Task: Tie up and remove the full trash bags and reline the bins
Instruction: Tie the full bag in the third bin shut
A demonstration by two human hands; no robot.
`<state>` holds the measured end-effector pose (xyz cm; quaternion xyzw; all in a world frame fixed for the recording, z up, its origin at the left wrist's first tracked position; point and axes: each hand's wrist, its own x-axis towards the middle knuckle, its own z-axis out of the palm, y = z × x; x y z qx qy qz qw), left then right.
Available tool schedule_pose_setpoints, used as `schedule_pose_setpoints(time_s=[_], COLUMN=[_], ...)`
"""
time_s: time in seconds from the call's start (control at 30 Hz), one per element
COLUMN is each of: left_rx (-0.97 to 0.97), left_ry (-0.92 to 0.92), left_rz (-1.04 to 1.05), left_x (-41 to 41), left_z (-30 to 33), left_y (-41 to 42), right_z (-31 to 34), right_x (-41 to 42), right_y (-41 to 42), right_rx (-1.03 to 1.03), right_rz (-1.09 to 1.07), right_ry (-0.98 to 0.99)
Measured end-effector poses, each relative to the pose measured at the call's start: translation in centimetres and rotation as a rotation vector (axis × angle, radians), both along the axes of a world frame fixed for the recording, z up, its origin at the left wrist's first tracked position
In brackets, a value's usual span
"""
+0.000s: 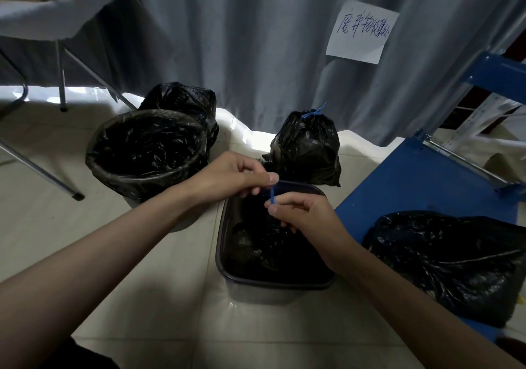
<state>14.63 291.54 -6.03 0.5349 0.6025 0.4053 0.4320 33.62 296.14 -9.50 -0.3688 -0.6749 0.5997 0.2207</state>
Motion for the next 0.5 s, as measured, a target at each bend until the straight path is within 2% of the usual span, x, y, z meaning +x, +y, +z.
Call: schedule_pose_setpoints(time_s=[0.13,0.2,0.33,0.5], left_rx=[0.017,0.05,0.067,0.175], left_ry=[-0.243,-0.264,-0.111,0.158], left_rz=[-0.018,-0.024,-0.061,0.04], left_x=[1.4,1.5,1.6,2.3], left_z=[-0.1,-0.5,-1.9,-2.7], left_y=[0.0,0.2,0.5,0.5], right_z=[-0.1,-0.2,-0.3,-0.6], right_x=[0.0,0.1,0.3,0.6], right_y=[0.0,0.1,0.5,0.7], right_rx=[0.045,0.043,-0.044,-0.128], right_rz=[-0.013,-0.04,-0.088,-0.094], right_ry=[-0.033,-0.048,-0.011,0.021])
